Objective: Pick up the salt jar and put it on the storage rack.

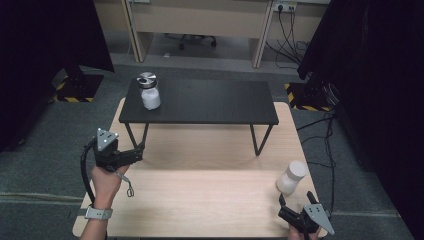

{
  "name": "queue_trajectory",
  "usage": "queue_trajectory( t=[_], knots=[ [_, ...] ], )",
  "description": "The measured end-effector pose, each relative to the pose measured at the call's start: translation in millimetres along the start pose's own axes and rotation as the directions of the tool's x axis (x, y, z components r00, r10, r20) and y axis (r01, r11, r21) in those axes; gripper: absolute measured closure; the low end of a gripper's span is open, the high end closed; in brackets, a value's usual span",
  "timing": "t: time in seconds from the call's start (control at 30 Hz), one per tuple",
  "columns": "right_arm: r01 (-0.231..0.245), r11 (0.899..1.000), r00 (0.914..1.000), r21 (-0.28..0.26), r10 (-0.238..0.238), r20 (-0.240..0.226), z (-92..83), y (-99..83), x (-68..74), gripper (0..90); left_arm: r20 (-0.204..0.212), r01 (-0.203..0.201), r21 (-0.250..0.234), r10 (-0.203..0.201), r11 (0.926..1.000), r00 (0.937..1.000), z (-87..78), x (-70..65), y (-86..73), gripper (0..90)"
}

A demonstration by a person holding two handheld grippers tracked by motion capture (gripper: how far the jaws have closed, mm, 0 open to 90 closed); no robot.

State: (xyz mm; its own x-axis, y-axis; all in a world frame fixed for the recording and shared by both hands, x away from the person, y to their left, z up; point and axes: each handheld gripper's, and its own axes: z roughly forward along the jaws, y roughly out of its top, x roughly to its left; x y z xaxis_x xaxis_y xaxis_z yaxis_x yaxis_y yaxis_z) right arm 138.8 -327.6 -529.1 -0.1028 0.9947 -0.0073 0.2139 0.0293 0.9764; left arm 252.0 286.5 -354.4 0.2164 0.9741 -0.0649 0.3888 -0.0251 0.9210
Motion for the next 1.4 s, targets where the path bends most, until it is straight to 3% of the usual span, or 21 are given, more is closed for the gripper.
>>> queue_trajectory(
  t=[0.17, 0.27, 0.33, 0.6, 0.8, 1.0, 1.4],
  knots=[
    [0.003, 1.000, 1.0000, -0.001, -0.003, -0.003, -0.2, -0.3, -0.4, 0.4, -0.018, 0.003, 0.022, -0.003, 0.9997, 0.9998, 2.0, 0.9, -15.2, 0.0],
    [0.001, 1.000, 1.0000, -0.003, -0.001, -0.005, -0.4, -0.6, -1.0, 0.4, 0.000, 0.005, 0.021, -0.005, 0.9998, 1.0000, 1.9, 6.0, -27.8, 0.0],
    [0.004, 1.000, 1.0000, -0.005, -0.004, -0.006, -0.5, -1.0, -1.1, 0.4, -0.011, -0.004, 0.026, 0.005, 0.9997, 0.9999, 1.9, 5.8, -33.9, 0.0],
    [0.010, 1.000, 0.9999, -0.009, -0.010, -0.008, -0.8, -1.9, -0.7, 0.4, -0.045, 0.028, 0.071, -0.024, 0.9971, 0.9987, 7.6, 13.1, -62.8, 0.0],
    [0.017, 1.000, 0.9998, -0.005, -0.017, -0.008, -0.6, -1.3, 0.0, 0.4, -0.061, 0.062, 0.112, -0.055, 0.9918, 0.9966, 12.7, 19.2, -75.1, 0.0],
    [0.024, 1.000, 0.9997, -0.003, -0.024, -0.005, -0.4, -1.2, 0.7, 0.4, -0.067, 0.086, 0.120, -0.079, 0.9891, 0.9946, 15.6, 23.1, -86.3, 0.0],
    [0.016, 1.000, 0.9999, -0.012, -0.016, 0.001, -0.7, -2.7, 0.7, 0.4, -0.077, 0.079, 0.147, -0.068, 0.9860, 0.9947, 14.4, 26.4, -98.8, 0.0]
  ],
)
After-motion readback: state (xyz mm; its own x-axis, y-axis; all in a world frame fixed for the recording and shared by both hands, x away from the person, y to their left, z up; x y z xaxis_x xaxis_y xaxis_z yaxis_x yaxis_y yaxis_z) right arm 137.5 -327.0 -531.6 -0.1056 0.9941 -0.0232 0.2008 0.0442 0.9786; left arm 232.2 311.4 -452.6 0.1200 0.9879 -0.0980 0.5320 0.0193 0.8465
